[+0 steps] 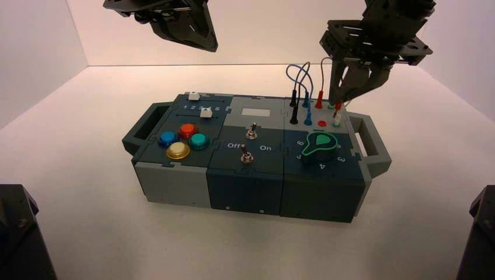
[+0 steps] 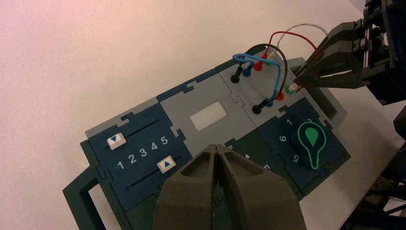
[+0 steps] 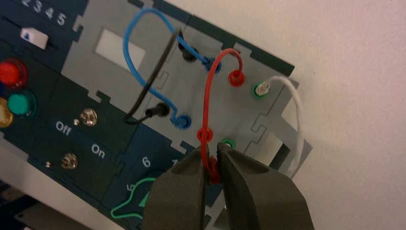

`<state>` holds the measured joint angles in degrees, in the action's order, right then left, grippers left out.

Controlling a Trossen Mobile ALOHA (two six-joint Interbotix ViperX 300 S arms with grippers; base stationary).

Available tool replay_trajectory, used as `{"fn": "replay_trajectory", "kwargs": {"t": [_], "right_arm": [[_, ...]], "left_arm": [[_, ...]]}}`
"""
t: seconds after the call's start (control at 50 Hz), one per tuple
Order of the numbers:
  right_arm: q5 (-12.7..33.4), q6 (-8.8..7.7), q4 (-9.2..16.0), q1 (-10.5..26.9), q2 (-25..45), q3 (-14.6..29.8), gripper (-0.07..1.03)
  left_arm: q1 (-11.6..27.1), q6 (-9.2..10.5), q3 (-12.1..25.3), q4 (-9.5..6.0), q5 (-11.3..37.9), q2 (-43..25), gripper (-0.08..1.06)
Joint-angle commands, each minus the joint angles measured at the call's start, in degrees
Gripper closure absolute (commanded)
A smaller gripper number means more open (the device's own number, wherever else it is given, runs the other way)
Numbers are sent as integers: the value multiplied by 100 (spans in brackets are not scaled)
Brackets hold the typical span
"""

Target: Pull the red wire.

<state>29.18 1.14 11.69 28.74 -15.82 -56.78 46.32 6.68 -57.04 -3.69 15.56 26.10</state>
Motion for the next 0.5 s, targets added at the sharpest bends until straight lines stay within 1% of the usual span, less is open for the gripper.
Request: {"fn": "replay_trajectory", "kwargs": {"t": [0.02, 0.18, 0.3, 0.34, 0.4, 0.46, 0.48, 0.5], "right_arm": [[176, 26, 0, -18, -70, 35, 99], [360, 26, 70, 18, -325, -105, 99], [378, 35, 97, 18, -563, -246, 99], [378, 35, 123, 18, -650, -281, 97], [404, 53, 149, 18, -721, -290, 87], [431, 97, 167, 9, -800, -290, 70], [439, 105, 167, 9, -817, -299, 66], [448, 105, 167, 9, -826, -299, 65]], "left_arm": [[18, -9, 176, 9, -35, 26, 101], [9, -9, 211, 9, -35, 0, 101], [18, -18, 211, 18, -35, 0, 101], [18, -26, 211, 18, -35, 0, 101], [18, -35, 229, 18, -35, -9, 101], [18, -62, 229, 26, -35, -18, 101], [18, -70, 229, 26, -26, -26, 101], [18, -70, 229, 18, -35, -26, 101]]}}
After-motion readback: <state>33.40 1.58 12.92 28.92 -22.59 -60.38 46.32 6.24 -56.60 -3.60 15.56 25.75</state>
